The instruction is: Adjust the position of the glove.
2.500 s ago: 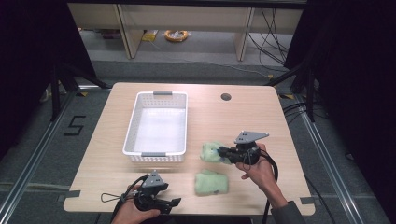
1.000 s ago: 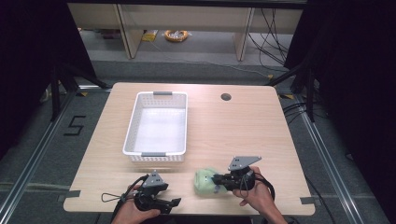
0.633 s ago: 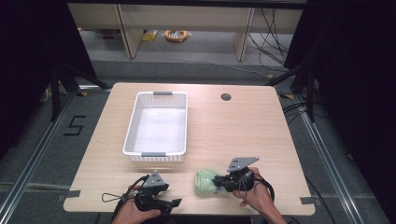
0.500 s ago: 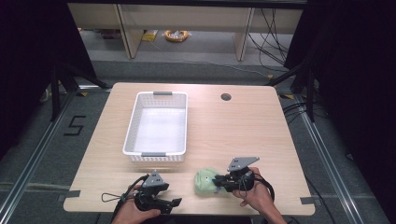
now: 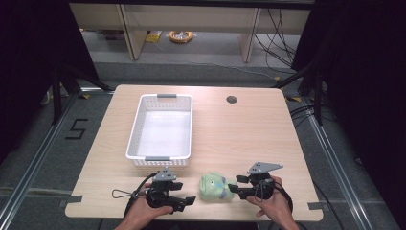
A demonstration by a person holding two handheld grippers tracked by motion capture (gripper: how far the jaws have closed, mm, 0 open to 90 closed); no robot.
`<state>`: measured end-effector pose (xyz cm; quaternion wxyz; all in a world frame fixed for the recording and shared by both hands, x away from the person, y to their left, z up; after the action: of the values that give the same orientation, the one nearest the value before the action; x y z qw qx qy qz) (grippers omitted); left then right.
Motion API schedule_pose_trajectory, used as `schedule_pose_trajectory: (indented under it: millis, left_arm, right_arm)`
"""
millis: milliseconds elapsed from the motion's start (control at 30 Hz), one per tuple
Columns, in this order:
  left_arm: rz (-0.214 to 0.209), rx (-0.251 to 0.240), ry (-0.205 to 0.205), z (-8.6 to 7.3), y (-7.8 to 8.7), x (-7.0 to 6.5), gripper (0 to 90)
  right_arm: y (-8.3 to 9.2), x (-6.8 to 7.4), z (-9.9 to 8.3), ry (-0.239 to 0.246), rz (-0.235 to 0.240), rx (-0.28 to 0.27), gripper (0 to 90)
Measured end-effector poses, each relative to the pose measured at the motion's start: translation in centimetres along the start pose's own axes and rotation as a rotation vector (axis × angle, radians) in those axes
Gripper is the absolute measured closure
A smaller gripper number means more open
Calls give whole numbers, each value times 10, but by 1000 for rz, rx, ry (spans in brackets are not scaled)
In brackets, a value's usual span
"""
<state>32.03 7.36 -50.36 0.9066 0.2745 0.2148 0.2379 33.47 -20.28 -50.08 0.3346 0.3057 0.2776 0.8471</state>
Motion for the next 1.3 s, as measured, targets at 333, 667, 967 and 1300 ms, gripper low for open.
schedule_pose_trajectory:
  millis: [333, 667, 967, 1300]
  left_arm:
    - [2, 18, 26, 26, -27, 3, 257]
    - [-46, 79, 69, 21, -50, 4, 289]
    - [-74, 102, 73, 16, -54, 3, 374]
    - [-92, 57, 46, 15, -53, -1, 524]
  right_arm:
    - [-12, -4, -3, -12, 9, 51, 435]
    - [-23, -10, -7, -35, 48, 83, 433]
    - [-25, -10, -10, -60, 93, 90, 458]
    - [-25, -12, -9, -83, 170, 75, 629]
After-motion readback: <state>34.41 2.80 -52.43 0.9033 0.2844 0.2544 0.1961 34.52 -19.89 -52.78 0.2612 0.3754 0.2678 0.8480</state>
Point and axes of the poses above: each handheld gripper's, and its own axes: y roughly backward along the jaws, z roughly out of its top, x roughly to its left, the point moved 3 cm from there along -y, roughly forward along the jaws, and after that the axes turned 8 degrees about -y, right-handed, at the moved point
